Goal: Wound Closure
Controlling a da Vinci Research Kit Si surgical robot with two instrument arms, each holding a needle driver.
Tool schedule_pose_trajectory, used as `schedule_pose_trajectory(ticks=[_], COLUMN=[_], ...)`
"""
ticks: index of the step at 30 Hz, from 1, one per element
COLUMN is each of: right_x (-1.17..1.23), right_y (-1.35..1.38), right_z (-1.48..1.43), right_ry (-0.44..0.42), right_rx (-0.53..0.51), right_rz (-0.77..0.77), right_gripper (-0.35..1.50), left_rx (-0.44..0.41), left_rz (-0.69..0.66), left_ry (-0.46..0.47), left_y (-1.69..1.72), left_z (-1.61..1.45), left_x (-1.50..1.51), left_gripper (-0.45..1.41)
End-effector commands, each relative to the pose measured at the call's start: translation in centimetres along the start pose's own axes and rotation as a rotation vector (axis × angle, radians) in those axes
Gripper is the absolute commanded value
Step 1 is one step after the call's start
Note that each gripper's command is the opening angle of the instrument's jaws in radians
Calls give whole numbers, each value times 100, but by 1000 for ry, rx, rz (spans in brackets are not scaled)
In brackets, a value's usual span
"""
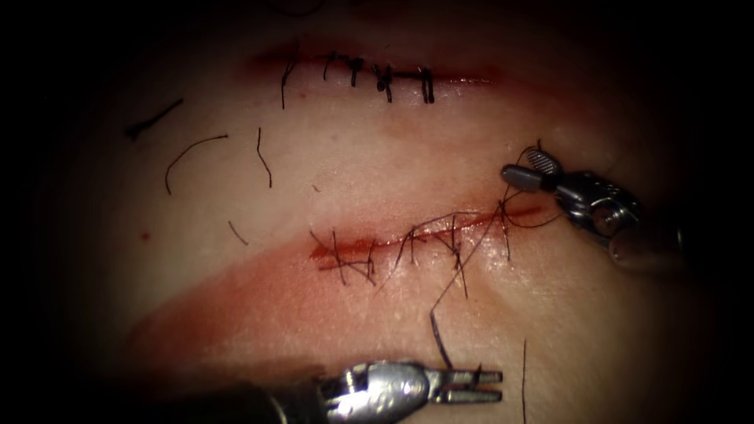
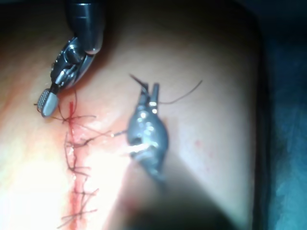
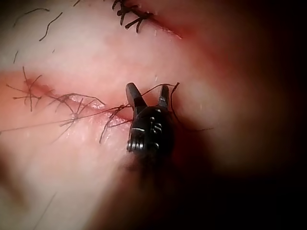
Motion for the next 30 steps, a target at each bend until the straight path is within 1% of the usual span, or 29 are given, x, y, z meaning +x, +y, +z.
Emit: schedule_pose_trajectory(ticks=[1, 5, 8, 15, 18, 20, 21, 22, 23, 24, 29, 30], right_x=[-8, -12, -17, -19, -19, -19, -19, -19, -20, -21, -20, -21], right_y=[-2, -7, -13, -20, -24, -27, -28, -28, -28, -28, -26, -25], right_z=[7, 17, 28, 43, 47, 49, 49, 48, 48, 48, 50, 47], right_ry=[-5, -31, -49, -68, -75, -86, -86, -86, -86, -88, -118, -117], right_rx=[8, 35, 64, 93, 107, 121, 122, 123, 124, 126, 123, 126], right_rz=[3, 6, 15, 26, 26, 31, 30, 30, 30, 29, 32, 7], right_gripper=[99, 98, 93, 88, 81, 64, 52, 35, 7, -35, -35, -35], left_rx=[-2, -6, -8, -13, -14, -14, -14, -14, -14, -15, -21, -19], left_rz=[-2, -1, -1, -1, 0, 0, 0, 0, 0, -1, -3, -6], left_ry=[2, 3, 4, 2, 2, 2, 2, 2, 2, 2, 6, 6], left_y=[3, 6, 8, 10, 10, 10, 10, 10, 10, 10, 7, 2], left_z=[8, 9, 9, 4, 3, 3, 3, 3, 3, 3, -2, -7], left_x=[-5, -3, -2, -2, -2, -2, -2, -2, -2, -2, 0, 2], left_gripper=[-45, -45, -45, -45, -45, -45, -45, -45, -45, -45, -45, -45])
